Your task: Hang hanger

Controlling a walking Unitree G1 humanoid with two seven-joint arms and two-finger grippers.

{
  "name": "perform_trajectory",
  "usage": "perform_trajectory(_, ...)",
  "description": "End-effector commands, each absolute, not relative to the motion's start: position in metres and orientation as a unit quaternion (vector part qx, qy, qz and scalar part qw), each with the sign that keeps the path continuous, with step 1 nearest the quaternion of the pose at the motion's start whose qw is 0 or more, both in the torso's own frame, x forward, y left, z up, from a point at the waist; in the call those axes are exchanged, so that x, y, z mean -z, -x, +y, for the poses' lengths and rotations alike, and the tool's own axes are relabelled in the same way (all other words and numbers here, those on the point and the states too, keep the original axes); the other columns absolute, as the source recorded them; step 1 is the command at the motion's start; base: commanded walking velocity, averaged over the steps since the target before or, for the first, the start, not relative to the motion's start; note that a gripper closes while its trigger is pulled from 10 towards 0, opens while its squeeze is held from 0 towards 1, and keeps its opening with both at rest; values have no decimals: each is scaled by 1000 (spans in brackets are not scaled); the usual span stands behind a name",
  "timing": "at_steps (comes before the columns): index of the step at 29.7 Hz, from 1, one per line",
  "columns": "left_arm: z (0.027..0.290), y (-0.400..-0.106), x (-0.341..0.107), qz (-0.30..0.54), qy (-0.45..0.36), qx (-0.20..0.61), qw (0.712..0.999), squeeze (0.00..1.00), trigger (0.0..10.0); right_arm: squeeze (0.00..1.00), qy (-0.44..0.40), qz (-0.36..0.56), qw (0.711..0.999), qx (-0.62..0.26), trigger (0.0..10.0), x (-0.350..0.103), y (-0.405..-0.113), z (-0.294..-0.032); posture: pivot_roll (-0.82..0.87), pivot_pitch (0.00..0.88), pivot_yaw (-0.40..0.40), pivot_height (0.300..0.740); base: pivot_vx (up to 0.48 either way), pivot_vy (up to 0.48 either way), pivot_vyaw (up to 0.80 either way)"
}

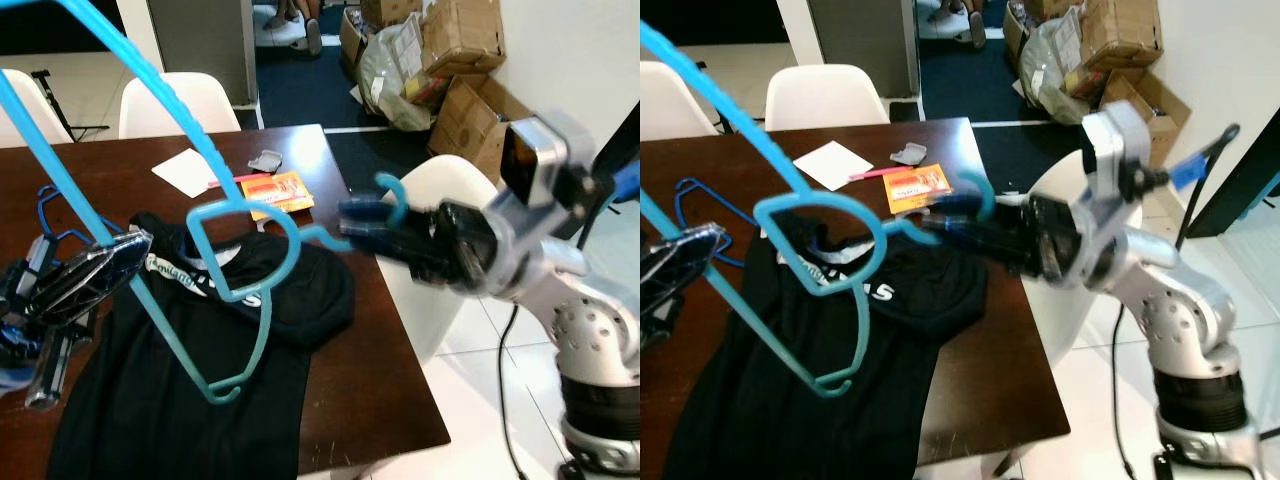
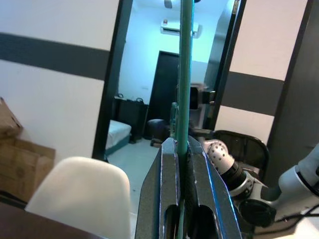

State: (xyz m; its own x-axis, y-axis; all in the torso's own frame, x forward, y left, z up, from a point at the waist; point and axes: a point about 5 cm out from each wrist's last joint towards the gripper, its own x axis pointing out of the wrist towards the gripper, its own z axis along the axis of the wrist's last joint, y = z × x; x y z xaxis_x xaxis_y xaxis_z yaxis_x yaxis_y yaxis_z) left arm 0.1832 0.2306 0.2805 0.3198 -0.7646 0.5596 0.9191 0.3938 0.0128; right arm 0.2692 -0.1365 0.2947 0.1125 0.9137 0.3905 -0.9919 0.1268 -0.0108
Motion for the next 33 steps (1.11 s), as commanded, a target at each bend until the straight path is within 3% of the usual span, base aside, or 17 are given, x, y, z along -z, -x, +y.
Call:
perform_trajectory(1,234,-182,-284,-254,149,523,800,0,0,1000,-141,-161,740,-638,10000,-295,-271,-142,5,144,-12,740,0,0,0)
perform_trajectory(3,233,-182,-286,-259,148,523,798,0,0,1000,-191,-153,734,-634,10000,-282,-271,-156,8,147,-12,740,0,0,0)
perform_trajectory(13,232,-182,-288,-266,150,523,796,0,0,1000,-219,-108,713,-657,10000,-256,-260,-157,7,149,-11,740,0,0,0)
perform_trajectory(17,229,-184,-287,-269,164,527,789,0,0,1000,-220,-78,681,-694,10000,-244,-242,-128,7,146,-1,740,0,0,0)
perform_trajectory(18,227,-185,-286,-269,168,529,787,0,0,0,-216,-75,682,-694,10000,-242,-239,-117,7,144,-1,740,0,0,0)
perform_trajectory(22,219,-190,-286,-277,186,537,775,0,0,0,-228,-98,685,-685,10000,-246,-236,-83,7,139,1,740,0,0,0)
perform_trajectory(33,207,-194,-281,-276,212,548,761,0,0,0,-263,-153,689,-658,10000,-268,-239,-69,1,124,3,740,0,0,0)
